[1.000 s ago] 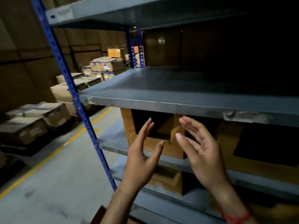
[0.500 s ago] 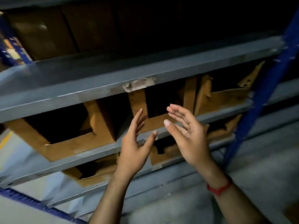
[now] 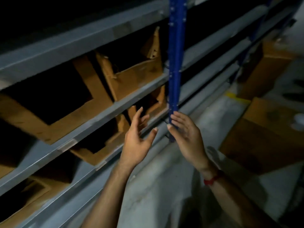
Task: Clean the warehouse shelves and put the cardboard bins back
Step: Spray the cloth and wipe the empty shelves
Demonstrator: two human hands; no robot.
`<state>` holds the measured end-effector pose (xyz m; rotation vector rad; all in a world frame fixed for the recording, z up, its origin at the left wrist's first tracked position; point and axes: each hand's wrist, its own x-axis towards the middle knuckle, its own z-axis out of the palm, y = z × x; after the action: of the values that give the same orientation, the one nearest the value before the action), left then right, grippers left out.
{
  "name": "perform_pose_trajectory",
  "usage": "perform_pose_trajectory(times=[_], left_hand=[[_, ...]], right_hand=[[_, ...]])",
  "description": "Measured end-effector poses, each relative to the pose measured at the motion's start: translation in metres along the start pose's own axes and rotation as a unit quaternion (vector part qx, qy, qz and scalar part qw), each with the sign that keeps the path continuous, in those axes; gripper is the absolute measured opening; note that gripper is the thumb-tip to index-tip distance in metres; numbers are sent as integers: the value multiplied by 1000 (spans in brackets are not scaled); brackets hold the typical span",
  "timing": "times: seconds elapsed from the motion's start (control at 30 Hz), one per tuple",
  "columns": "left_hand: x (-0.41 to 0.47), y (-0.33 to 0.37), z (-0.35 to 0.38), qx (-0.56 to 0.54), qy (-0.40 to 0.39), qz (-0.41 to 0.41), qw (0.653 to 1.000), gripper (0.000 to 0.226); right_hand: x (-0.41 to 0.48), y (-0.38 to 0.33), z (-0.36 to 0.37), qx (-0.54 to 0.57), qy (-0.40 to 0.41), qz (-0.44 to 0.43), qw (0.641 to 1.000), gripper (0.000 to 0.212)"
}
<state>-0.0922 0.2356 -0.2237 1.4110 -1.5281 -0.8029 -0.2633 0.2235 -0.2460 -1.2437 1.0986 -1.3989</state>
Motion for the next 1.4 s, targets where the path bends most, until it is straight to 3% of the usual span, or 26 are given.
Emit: perform_pose_trajectory(times=[0.3, 0.5, 0.73, 0.93, 1.2, 1.3, 1.4], left_hand=[[56, 9, 159, -7, -165, -7, 986, 85], [102, -4, 262, 5, -274, -12, 962, 86], [169, -7, 392, -40, -360, -60, 930, 84], [204, 13, 481, -44, -448, -65, 891, 79], [235, 15, 588, -8, -482, -97, 871, 78], [248, 5, 638, 2, -483, -111, 868, 79], [261, 5, 684, -10, -470, -200, 859, 68]], right_hand=[[13, 40, -139, 4, 200, 94, 975, 43], [28, 76, -220, 61, 355, 159, 919, 43], [74, 101, -313, 8, 473, 188, 860, 46], [96, 116, -380, -58, 512, 207, 832, 39], [125, 142, -484, -58, 556, 246, 791, 34], [144, 152, -531, -94, 550, 249, 791, 52], [166, 163, -575, -184, 521, 214, 806, 65]])
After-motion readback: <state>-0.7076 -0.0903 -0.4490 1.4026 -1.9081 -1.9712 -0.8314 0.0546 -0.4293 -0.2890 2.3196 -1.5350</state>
